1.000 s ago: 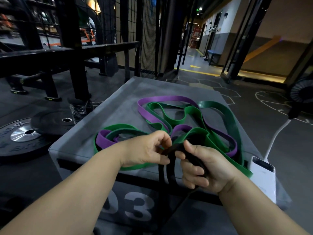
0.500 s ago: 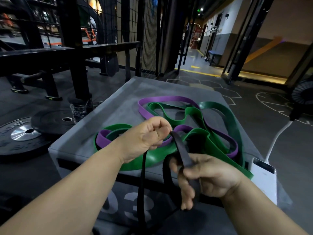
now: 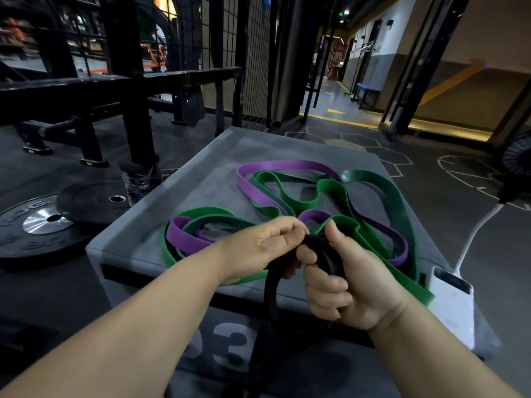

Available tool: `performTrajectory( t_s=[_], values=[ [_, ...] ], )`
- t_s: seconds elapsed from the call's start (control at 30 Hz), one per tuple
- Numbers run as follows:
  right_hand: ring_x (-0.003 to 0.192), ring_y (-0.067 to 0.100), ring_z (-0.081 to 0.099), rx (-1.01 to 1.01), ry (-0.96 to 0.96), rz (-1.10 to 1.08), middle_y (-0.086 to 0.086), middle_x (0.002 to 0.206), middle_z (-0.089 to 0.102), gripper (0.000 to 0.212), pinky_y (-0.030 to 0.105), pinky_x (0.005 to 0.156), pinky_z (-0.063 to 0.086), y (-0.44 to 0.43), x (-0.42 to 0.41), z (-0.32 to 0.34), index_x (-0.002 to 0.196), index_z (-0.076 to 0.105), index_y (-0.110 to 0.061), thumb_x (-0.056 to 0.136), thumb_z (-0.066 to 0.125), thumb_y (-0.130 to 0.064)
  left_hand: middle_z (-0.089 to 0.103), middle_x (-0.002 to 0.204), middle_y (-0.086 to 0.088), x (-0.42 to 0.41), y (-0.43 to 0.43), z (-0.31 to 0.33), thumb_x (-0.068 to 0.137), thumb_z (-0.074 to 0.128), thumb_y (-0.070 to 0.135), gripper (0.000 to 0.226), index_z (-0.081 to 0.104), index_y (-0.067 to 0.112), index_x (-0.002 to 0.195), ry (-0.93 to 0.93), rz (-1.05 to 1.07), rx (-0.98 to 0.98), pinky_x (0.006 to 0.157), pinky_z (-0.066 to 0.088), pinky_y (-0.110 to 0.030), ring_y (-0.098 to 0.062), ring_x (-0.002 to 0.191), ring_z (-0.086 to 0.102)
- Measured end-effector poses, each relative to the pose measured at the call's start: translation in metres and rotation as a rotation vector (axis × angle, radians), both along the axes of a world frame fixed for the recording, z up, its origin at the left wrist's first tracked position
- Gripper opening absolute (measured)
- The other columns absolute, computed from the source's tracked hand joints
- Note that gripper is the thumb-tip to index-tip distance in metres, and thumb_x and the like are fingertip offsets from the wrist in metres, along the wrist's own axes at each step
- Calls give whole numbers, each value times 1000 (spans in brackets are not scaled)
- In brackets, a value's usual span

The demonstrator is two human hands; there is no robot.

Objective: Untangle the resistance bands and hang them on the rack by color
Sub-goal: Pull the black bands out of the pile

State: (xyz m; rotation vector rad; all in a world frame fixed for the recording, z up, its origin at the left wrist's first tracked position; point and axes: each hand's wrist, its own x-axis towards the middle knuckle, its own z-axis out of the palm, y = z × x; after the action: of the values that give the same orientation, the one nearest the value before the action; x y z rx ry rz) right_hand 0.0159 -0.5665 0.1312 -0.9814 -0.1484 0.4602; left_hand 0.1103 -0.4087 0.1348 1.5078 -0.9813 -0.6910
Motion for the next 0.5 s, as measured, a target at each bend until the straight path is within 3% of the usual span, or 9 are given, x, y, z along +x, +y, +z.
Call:
performTrajectory(
  t_s=[0.1,0.17,0.27,0.33,0.43,0.5],
  values=[
    [39,8,29,53,-17,41,-6,50,47,37,19,43,36,-3,2,0,84,59,-15,89,59,-52,65,75,7,-1,-4,1,93,46,45,39,52,10,107,-35,47,-87,64,41,-24,-21,77,46],
    [42,6,37,52,-23,67,-2,57,51,38,18,44,36,-2,0,-1,86,62,-13,89,60,-51,51,71,-7,-2,-7,1,93,48,40,30,55,12,102,-22,77,-178,58,34,-24,-21,69,40],
    [58,7,47,61,-66,167,4,81,58,39,16,51,42,1,-1,-5,92,67,-7,94,56,-44,42,62,7,-3,-11,-1,87,50,33,21,57,15,96,101,99,-277,53,31,-19,-6,58,37],
    [68,9,50,75,-112,207,6,89,56,38,17,58,45,2,-1,-3,94,65,-4,99,49,-37,42,60,9,-3,-12,-3,86,60,39,24,59,16,93,153,79,-306,50,30,-18,-4,55,37],
    [69,17,57,38,-226,173,7,79,59,41,26,67,47,-2,-3,4,87,63,-6,101,44,-39,45,64,4,-2,-14,-6,71,73,57,46,63,19,95,154,0,-320,49,29,-16,-5,55,38],
    [67,24,64,13,-309,149,5,65,60,44,31,74,50,-6,-3,11,85,59,-8,102,38,-42,55,74,2,-3,-16,-9,71,71,60,60,59,14,107,167,-19,-284,52,39,-14,-3,60,49]
  ],
)
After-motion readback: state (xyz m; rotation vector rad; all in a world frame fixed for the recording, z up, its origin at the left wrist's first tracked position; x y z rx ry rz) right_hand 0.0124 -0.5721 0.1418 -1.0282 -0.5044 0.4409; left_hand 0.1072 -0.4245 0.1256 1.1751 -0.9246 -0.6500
